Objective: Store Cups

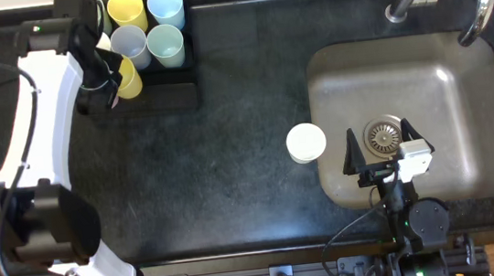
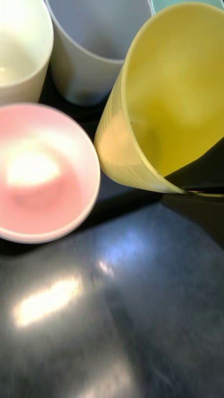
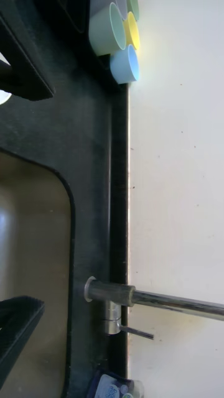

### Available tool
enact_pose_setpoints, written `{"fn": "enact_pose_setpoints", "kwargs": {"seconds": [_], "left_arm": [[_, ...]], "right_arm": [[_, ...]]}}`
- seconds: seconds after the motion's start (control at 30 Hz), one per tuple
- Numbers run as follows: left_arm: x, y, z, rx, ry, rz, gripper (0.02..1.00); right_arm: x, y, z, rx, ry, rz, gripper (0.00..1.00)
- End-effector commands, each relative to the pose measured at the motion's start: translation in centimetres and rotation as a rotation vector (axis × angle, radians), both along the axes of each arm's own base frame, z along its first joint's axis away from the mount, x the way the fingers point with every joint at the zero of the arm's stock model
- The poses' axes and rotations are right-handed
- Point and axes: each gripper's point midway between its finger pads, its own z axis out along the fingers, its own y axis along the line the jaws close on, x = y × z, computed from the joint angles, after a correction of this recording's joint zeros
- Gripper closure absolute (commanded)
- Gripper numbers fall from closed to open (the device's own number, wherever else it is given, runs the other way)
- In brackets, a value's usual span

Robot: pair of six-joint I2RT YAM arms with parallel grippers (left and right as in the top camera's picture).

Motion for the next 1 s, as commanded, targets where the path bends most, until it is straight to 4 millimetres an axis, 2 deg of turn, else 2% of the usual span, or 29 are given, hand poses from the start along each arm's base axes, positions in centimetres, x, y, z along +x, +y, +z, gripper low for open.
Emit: {"fn": "enact_pose_setpoints", "kwargs": {"seconds": [0.03,0.2,1.0], "left_arm": [[0.9,-0.6,-1.3,-0.042,0.011,-0.002,0.980],[0.8,-0.6,-2.5,-0.040,0.045,-0.001,0.980],[0.1,-0.2,-5.3,-0.004,0.131,0.002,0.980]], "right_arm": [[0.0,0.1,-0.4,0.008,0.001,0.006,0.005],[0.0,0.1,-0.4,0.008,0.001,0.006,0.005],[0.0,0.1,-0.4,0.008,0.001,0.006,0.003]]}}
